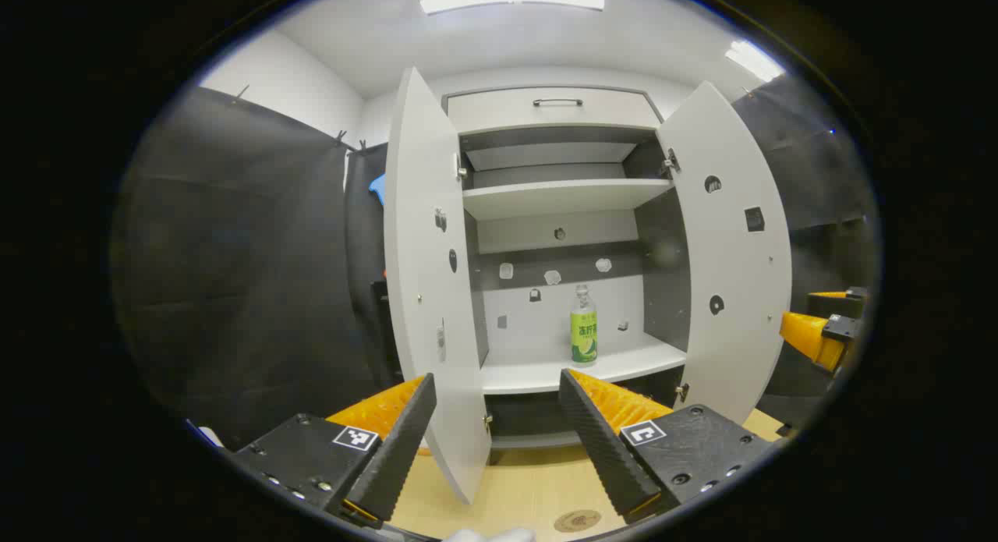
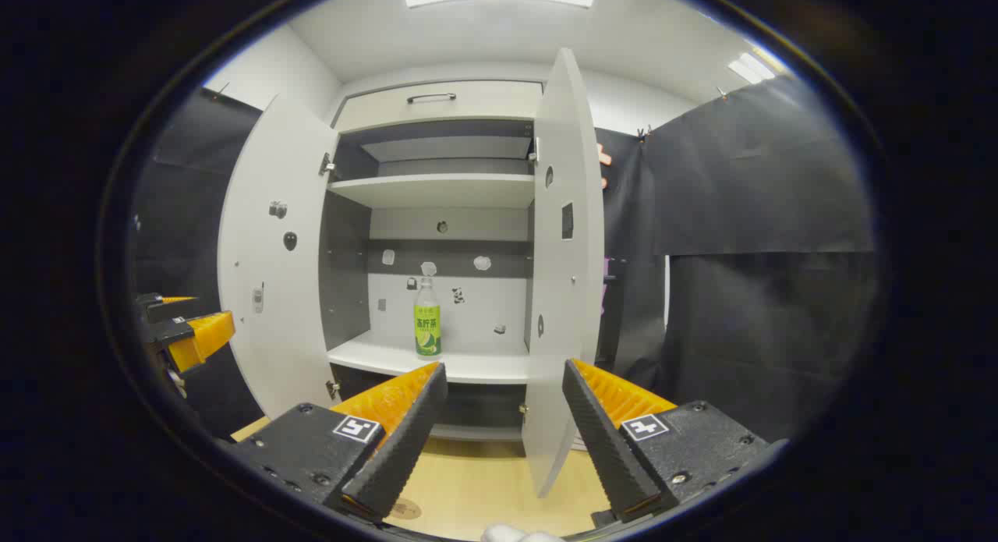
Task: Grasp the bottle in the cabinet with the left hand and place it on the coaster, then close the right door with the right hand and the left door with the left hand.
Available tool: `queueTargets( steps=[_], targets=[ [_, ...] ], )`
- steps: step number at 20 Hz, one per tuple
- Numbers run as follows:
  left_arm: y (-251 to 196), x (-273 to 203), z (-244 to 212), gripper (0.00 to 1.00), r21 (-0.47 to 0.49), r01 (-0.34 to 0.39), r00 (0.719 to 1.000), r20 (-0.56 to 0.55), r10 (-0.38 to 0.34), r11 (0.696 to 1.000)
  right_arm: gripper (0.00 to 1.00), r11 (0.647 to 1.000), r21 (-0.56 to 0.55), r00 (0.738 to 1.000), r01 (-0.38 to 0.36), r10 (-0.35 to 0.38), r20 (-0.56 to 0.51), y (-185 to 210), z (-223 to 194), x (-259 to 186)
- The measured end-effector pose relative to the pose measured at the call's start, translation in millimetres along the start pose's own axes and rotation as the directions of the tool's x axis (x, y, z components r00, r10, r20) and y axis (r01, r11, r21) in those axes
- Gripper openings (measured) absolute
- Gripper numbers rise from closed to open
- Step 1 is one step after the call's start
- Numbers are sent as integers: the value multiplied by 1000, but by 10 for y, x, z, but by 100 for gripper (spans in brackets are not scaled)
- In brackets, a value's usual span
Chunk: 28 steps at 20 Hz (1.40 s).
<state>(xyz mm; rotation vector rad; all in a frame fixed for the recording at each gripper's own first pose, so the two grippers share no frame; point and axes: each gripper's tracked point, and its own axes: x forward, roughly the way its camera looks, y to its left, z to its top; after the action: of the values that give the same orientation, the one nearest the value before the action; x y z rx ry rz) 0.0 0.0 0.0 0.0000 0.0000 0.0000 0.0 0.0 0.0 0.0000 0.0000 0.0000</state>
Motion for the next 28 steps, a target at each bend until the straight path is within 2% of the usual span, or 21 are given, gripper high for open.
queueTargets(
  steps=[19,28],
  targets=[
    [-55,294,-40,97,18,12,1000,-1,-12,1000,98,1000,-5,1000,7,-7,-12,29,39,127],
    [-495,1125,95,97,-2,76,996,54,-76,997,97,1000,-3,1000,19,-19,-8,-16,146,223]
  ],
)
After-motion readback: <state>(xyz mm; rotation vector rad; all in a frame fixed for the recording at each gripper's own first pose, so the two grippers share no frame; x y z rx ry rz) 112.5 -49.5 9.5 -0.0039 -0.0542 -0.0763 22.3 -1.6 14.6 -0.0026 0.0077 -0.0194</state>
